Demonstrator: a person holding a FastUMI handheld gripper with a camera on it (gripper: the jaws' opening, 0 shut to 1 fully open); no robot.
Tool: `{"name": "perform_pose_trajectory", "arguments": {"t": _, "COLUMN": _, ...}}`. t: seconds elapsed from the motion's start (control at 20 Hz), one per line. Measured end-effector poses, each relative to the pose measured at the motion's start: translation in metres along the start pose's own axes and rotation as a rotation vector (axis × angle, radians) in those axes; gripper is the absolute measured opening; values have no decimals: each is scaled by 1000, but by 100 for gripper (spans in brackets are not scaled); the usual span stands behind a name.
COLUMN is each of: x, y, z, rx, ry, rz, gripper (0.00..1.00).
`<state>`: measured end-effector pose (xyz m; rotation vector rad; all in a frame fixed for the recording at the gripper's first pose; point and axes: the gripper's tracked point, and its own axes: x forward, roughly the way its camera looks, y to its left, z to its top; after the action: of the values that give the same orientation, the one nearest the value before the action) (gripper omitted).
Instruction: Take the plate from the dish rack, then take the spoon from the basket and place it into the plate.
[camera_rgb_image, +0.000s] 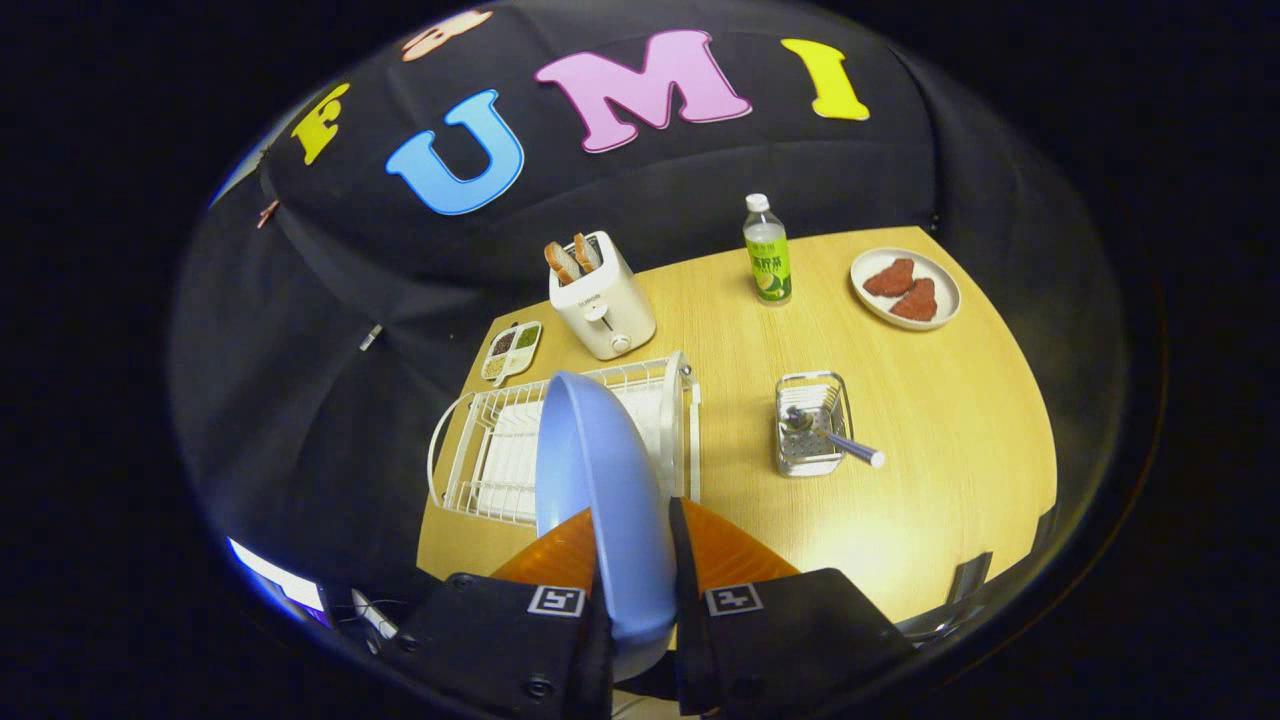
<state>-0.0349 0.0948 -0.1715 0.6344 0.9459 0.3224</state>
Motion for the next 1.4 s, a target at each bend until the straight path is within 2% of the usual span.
{"name": "perform_pose_trajectory", "arguments": {"t": 0.35, "x": -16, "y": -65, "z": -85, "rx": 64, "ry": 71, "rz": 35, "gripper": 29}}
{"name": "perform_pose_trajectory", "arguments": {"t": 0.6, "x": 9, "y": -110, "z": -141, "rx": 111, "ry": 137, "rz": -12, "gripper": 29}}
{"name": "perform_pose_trajectory", "arguments": {"t": 0.8, "x": 42, "y": -118, "z": -151, "rx": 176, "ry": 140, "rz": 21, "gripper": 29}}
{"name": "perform_pose_trajectory", "arguments": {"t": 1.1, "x": 72, "y": -126, "z": -164, "rx": 189, "ry": 184, "rz": 25, "gripper": 30}}
{"name": "perform_pose_trajectory", "arguments": {"t": 1.25, "x": 78, "y": -139, "z": -163, "rx": 190, "ry": 183, "rz": -23, "gripper": 33}}
{"name": "perform_pose_trajectory", "arguments": {"t": 1.4, "x": 79, "y": -155, "z": -163, "rx": 178, "ry": 176, "rz": -84, "gripper": 42}}
